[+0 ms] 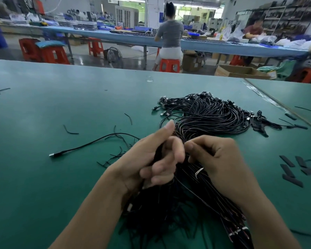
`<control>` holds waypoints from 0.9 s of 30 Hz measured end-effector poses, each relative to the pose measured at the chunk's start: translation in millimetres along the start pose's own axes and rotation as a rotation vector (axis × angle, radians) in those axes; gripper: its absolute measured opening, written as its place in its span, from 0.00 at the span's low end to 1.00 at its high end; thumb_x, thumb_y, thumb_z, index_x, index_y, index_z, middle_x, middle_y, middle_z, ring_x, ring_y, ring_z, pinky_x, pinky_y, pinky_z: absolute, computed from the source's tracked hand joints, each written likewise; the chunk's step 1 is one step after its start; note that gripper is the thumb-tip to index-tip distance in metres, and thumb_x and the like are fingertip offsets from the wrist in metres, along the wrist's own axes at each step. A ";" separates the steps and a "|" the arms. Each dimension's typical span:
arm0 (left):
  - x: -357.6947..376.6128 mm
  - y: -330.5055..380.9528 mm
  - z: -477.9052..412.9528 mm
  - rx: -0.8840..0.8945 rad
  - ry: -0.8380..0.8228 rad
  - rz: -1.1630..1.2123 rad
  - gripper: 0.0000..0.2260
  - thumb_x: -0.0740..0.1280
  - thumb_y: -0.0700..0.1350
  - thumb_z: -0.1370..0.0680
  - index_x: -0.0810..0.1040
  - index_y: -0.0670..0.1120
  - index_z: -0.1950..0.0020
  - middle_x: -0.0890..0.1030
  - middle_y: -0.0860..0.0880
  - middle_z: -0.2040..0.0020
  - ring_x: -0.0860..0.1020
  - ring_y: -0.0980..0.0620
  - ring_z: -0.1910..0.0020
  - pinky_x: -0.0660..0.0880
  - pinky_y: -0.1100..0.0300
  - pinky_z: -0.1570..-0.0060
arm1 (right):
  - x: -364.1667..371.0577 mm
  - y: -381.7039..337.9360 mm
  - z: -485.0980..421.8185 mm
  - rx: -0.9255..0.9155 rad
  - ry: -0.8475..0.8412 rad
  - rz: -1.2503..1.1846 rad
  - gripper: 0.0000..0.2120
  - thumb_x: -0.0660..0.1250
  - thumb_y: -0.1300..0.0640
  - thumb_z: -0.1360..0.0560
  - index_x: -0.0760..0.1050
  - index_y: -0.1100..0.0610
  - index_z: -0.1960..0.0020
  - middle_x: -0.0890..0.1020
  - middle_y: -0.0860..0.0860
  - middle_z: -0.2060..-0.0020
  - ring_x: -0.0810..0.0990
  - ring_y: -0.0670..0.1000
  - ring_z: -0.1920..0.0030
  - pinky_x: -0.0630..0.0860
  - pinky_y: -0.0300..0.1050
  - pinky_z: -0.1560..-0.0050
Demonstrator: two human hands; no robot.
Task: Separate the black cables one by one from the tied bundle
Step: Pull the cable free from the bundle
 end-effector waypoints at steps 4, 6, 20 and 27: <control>-21.2 12.8 -5.5 0.232 0.264 0.179 0.20 0.60 0.54 0.23 0.87 0.44 0.62 0.80 0.51 0.71 0.77 0.58 0.75 0.77 0.65 0.73 | 27.1 8.5 8.7 0.096 -0.308 0.235 0.13 0.66 0.49 0.21 0.80 0.43 0.64 0.80 0.45 0.72 0.70 0.40 0.75 0.68 0.33 0.72; -33.0 13.5 -7.1 0.312 0.338 0.159 0.20 0.61 0.53 0.23 0.88 0.42 0.56 0.86 0.44 0.56 0.86 0.51 0.59 0.82 0.60 0.60 | 33.8 6.6 13.3 0.104 -0.398 0.291 0.17 0.65 0.49 0.20 0.75 0.52 0.66 0.76 0.48 0.74 0.69 0.43 0.75 0.69 0.39 0.72; -8.1 -10.5 -6.2 -0.082 0.252 -0.781 0.32 0.48 0.65 0.20 0.80 0.47 0.65 0.73 0.53 0.77 0.73 0.56 0.76 0.71 0.68 0.71 | -12.5 -31.8 9.8 -0.265 -0.048 0.523 0.10 0.66 0.42 0.25 0.82 0.45 0.58 0.77 0.40 0.64 0.76 0.44 0.57 0.74 0.46 0.58; 6.1 -20.1 3.1 -0.269 0.020 -0.362 0.28 0.51 0.69 0.22 0.69 0.52 0.71 0.61 0.56 0.78 0.58 0.59 0.80 0.62 0.67 0.80 | 7.8 -7.9 3.2 -0.087 -0.288 -0.340 0.08 0.73 0.50 0.30 0.79 0.54 0.58 0.83 0.54 0.61 0.82 0.49 0.60 0.79 0.40 0.55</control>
Point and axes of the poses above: each hand's wrist, its own z-axis away from the middle knuckle, its own x-axis out of the palm, y = z × x, the point moved 7 cm from there along -z, towards the middle knuckle
